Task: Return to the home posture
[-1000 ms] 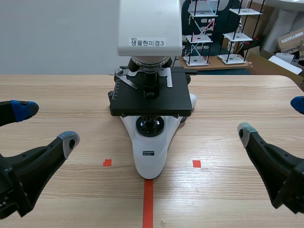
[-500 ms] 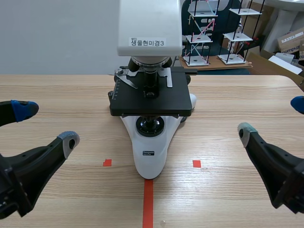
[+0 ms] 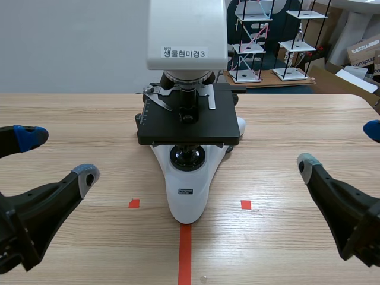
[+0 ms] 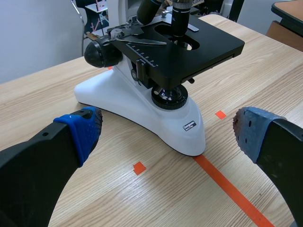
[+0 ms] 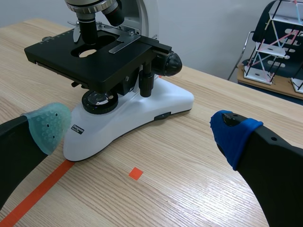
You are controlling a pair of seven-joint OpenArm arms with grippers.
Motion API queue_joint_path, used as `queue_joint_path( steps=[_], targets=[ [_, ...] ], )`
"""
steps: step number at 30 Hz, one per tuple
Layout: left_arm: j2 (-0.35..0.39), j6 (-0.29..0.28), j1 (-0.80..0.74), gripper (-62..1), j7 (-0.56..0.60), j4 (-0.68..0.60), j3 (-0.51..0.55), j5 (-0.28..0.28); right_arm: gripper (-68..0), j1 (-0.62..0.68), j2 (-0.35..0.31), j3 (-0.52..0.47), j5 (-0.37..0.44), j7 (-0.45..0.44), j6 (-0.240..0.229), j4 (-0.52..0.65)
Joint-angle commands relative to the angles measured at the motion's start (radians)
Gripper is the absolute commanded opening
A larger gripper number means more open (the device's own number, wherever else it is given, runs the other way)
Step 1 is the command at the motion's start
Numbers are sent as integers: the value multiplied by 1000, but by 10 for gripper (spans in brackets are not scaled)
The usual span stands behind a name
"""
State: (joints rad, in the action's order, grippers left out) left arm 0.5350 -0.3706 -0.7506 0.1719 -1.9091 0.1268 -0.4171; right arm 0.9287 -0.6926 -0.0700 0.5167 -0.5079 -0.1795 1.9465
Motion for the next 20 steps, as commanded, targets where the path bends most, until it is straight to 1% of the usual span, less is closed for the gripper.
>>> queue_joint_path(
  steps=[1,20],
  targets=[
    [0,-2,0,-28,14,-15,-4,-8,-20,-10,-12,1,10,-16,0,11],
    [0,-2,0,-28,14,-15,-4,-8,-20,-9,-11,1,11,-34,0,11]
  ],
)
